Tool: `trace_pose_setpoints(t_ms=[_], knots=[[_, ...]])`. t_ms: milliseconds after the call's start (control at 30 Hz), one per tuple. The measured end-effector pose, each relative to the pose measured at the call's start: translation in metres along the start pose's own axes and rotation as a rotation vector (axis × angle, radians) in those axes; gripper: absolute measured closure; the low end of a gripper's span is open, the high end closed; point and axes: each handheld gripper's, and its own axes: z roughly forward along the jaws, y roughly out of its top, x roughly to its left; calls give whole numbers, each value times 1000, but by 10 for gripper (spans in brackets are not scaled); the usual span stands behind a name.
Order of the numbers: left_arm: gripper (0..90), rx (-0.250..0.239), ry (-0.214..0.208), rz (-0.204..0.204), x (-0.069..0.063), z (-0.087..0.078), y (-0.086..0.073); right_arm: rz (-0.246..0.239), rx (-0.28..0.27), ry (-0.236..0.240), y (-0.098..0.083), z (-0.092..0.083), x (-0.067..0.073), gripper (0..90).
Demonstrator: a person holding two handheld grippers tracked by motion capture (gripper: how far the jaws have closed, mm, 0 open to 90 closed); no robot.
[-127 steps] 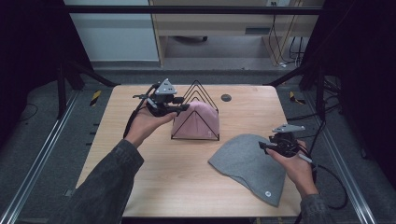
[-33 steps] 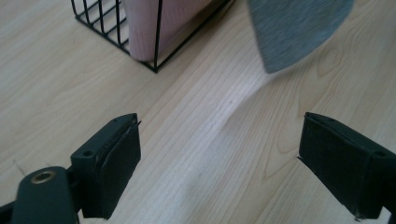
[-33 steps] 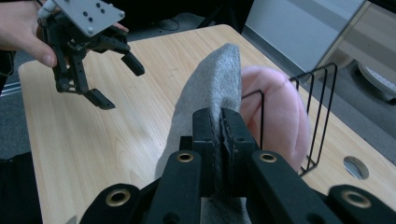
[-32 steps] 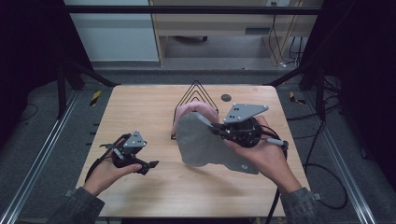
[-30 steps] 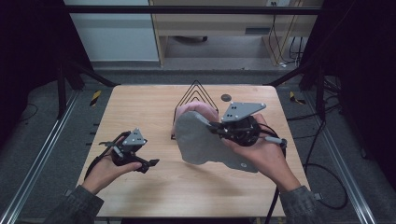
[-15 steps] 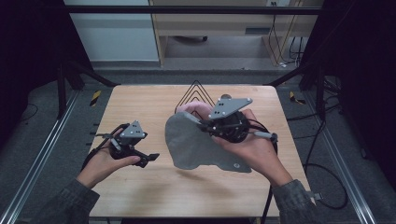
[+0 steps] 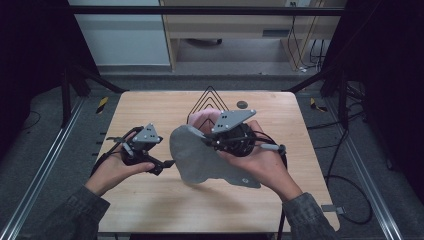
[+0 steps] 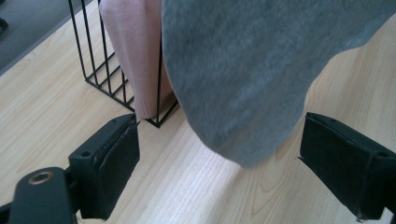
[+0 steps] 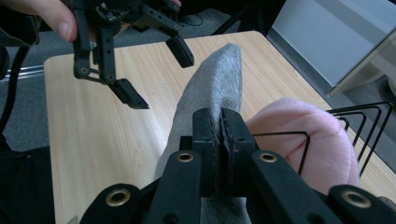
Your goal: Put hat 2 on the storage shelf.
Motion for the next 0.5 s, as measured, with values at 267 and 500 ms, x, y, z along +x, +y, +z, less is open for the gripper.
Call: trace_pose_setpoints(t_ms=[267, 500], knots=[[142, -37, -55, 7, 6, 9, 6, 2, -6, 12, 2, 2, 1, 855], [535, -21, -63, 9, 10, 23, 11, 12, -2, 16, -1, 8, 1, 855]])
